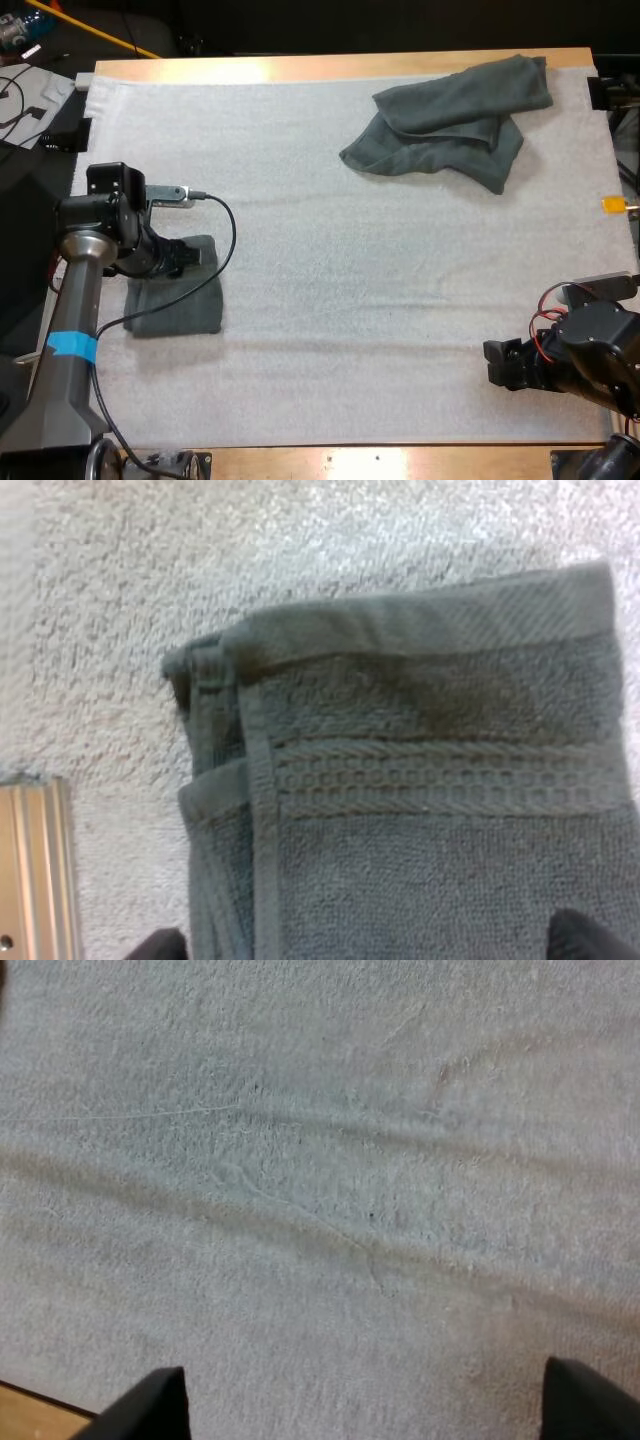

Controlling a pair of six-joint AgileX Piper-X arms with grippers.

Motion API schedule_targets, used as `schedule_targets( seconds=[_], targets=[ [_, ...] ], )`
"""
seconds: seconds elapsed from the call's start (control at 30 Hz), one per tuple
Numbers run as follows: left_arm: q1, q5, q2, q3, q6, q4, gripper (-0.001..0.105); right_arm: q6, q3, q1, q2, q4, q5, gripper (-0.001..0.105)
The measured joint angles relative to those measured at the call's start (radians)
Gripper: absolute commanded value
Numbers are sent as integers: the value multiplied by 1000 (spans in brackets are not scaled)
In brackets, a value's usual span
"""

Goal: Pick towel from pile, fold and stack

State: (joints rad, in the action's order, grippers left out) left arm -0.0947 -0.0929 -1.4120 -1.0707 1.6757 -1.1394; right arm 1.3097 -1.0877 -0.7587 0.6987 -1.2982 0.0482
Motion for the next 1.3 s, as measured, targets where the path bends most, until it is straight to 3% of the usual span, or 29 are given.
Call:
schedule_targets(
  seconds=[0.17,0.23,0.37,0.87,1.17,1.3],
  targets=[
    [0,45,-10,0,20,3,67,0,0,0,0,0,0,68],
    [0,119,-10,-2,38,16,67,0,0,0,0,0,0,68],
    [0,172,-10,-3,56,45,67,0,0,0,0,0,0,68],
    [0,144,-46,142,66,142,67,0,0,0,0,0,-2,68],
    [0,136,-29,299,66,232,67,-2,0,0,0,7,-7,68],
    [0,136,-29,313,66,250,67,-5,0,0,0,7,-10,68]
  ],
)
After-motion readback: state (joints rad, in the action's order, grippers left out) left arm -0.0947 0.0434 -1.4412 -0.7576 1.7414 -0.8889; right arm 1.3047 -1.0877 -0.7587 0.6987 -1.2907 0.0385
